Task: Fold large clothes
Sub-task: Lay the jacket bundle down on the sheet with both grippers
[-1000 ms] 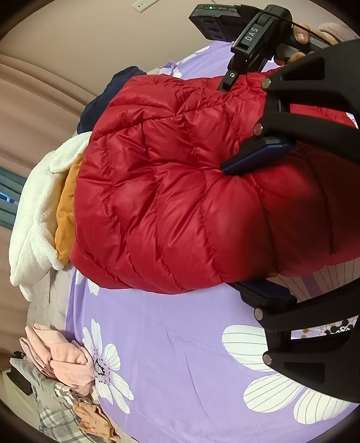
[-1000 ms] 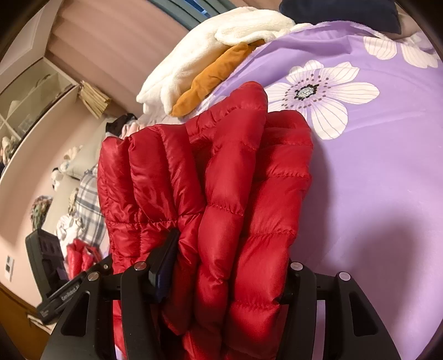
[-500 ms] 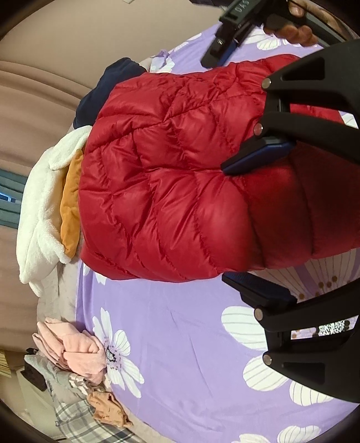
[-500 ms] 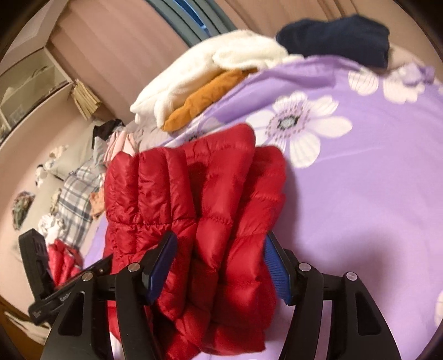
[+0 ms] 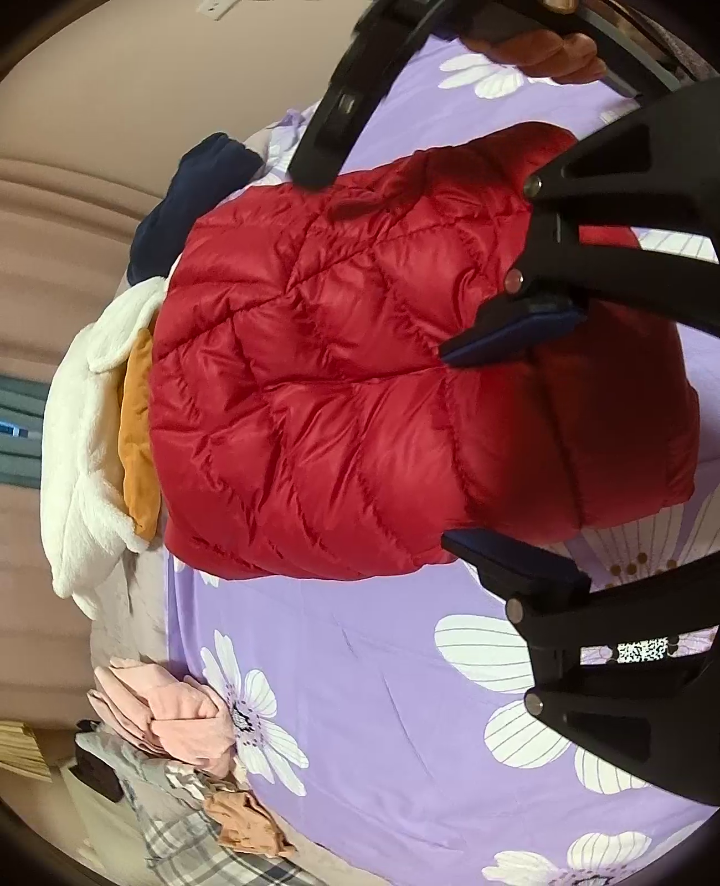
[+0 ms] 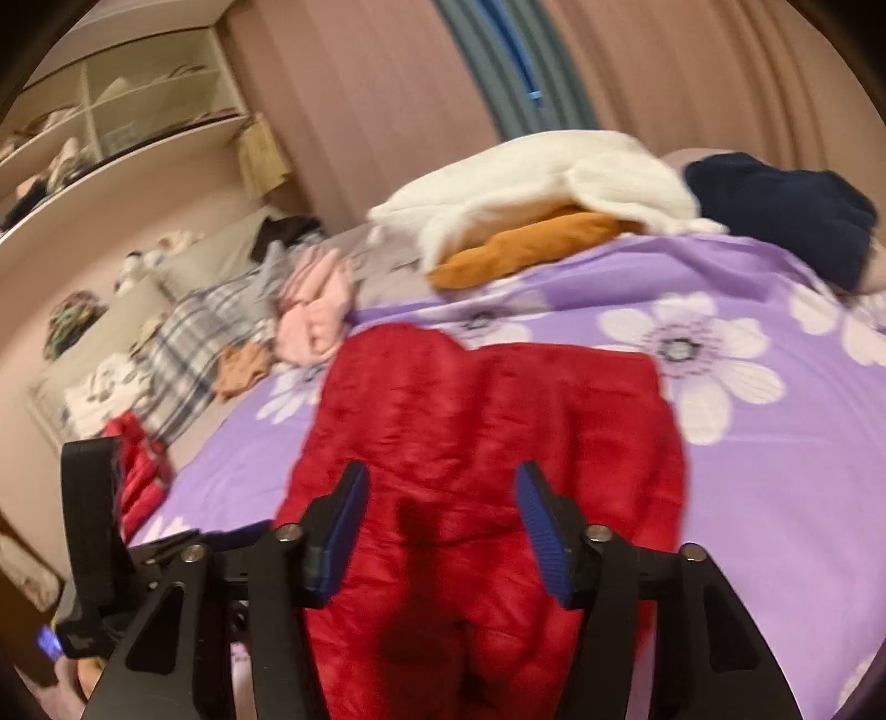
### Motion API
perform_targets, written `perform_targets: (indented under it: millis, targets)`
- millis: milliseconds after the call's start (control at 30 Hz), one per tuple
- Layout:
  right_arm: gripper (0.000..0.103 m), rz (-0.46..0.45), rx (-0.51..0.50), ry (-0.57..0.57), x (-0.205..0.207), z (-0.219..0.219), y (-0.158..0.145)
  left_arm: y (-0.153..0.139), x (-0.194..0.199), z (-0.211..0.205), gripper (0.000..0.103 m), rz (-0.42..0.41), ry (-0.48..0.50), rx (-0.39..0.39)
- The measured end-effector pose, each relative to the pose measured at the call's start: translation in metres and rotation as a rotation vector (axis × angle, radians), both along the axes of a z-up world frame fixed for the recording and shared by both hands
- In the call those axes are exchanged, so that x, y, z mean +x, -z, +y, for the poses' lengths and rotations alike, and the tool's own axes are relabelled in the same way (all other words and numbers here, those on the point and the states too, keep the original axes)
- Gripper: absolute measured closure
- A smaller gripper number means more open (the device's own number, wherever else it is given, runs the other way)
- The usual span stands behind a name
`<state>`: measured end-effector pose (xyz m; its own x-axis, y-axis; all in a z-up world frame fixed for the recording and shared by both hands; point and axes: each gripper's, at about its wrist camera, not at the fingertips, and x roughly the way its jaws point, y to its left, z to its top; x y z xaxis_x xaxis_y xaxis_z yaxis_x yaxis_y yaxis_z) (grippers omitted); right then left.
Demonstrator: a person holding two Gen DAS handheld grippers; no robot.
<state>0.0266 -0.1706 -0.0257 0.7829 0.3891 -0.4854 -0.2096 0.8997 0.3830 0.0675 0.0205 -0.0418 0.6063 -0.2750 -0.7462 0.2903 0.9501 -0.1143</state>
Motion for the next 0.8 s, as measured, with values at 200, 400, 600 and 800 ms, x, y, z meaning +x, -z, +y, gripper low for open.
perform_targets:
  millis: [200, 400, 600, 800]
  targets:
    - [0.065, 0.054, -0.093, -0.012, 0.014, 0.019, 0.014, 0.005, -0.001, -0.002, 0.045, 0.000, 0.012, 0.022]
    - [0.067, 0.155, -0.092, 0.004, 0.027, 0.017, 0.041, 0.009, 0.002, -0.005, 0.045, 0.008, 0.015, 0.023]
    - [0.069, 0.176, -0.039, 0.012, 0.026, 0.011, 0.052, 0.002, 0.004, -0.003, 0.044, 0.003, 0.000, -0.008]
    - [0.069, 0.167, -0.005, 0.020, 0.020, 0.007, 0.045, -0.018, 0.022, -0.002, 0.046, -0.053, -0.036, -0.045]
